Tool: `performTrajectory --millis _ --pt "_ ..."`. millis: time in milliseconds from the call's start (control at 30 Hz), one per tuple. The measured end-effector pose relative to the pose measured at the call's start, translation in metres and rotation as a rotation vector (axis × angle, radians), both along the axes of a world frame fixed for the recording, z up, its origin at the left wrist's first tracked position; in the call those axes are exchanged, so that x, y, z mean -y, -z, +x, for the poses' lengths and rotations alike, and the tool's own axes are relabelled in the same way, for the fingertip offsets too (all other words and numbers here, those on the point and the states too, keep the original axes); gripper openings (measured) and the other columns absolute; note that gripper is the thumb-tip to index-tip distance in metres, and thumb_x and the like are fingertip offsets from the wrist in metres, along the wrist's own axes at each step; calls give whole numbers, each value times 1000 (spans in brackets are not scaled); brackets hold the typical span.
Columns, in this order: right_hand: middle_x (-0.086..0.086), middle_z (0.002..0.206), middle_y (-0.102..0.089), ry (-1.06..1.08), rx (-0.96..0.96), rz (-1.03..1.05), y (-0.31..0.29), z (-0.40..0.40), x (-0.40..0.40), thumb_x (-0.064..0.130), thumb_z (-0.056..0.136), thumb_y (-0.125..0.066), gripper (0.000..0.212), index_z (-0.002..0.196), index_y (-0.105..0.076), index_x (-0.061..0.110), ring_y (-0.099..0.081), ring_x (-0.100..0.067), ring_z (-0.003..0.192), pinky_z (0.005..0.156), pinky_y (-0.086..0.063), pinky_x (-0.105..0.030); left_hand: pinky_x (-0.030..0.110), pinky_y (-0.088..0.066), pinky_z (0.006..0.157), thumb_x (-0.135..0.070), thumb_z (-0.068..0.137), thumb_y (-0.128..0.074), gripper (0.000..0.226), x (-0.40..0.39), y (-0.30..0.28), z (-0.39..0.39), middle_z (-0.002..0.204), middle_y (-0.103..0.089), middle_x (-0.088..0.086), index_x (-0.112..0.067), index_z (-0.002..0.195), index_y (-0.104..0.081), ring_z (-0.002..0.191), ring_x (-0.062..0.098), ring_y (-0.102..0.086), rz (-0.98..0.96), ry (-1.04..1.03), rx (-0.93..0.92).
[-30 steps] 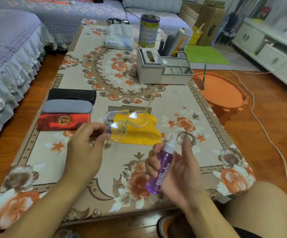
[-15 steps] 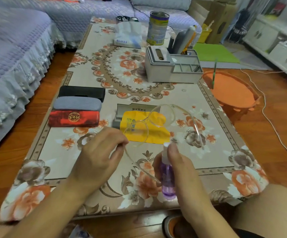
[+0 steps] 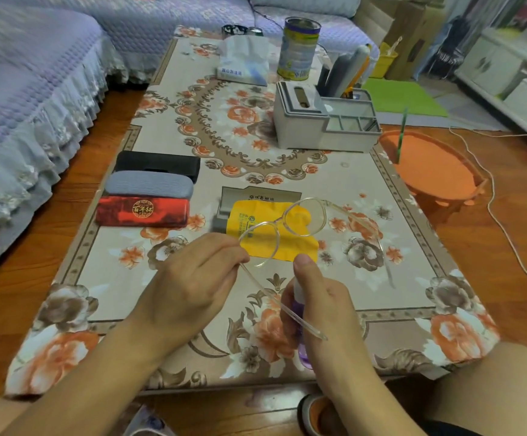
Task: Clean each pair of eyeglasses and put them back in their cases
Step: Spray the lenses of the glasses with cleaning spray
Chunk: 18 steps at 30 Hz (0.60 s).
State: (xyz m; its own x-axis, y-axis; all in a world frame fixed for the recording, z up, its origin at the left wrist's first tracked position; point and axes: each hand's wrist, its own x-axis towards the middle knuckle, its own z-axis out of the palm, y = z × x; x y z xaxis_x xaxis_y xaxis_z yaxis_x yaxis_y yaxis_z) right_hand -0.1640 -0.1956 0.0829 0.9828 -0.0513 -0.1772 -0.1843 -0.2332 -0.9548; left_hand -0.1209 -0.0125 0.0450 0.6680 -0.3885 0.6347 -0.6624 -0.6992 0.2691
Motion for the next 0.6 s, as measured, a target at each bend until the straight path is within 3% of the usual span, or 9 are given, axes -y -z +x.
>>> performTrajectory --millis 200,333,600 --pt "-20 47 -47 38 -14 13 3 2 9 75 76 -36 84 58 -51 -6 -45 -21 45 53 -38 -36 22 -49 94 5 90 -63 14 -1 -1 0 99 -71 13 1 98 -75 95 24 -65 -3 -3 0" --pt "-27 51 -48 121 26 41 -1 7 24 80 77 -34 87 57 -51 -2 -45 -22 45 54 -38 -34 15 -44 98 5 89 -63 15 -1 0 -1 99 -70 12 1 98 -74 96 22 -64 -18 -19 -19" --pt "-29 47 -47 148 126 29 -1 5 33 72 81 -36 81 54 -52 -3 -44 -23 41 50 -36 -31 13 -45 95 7 87 -63 14 4 -2 1 95 -70 11 2 94 -74 93 18 -63 -90 -21 -37"
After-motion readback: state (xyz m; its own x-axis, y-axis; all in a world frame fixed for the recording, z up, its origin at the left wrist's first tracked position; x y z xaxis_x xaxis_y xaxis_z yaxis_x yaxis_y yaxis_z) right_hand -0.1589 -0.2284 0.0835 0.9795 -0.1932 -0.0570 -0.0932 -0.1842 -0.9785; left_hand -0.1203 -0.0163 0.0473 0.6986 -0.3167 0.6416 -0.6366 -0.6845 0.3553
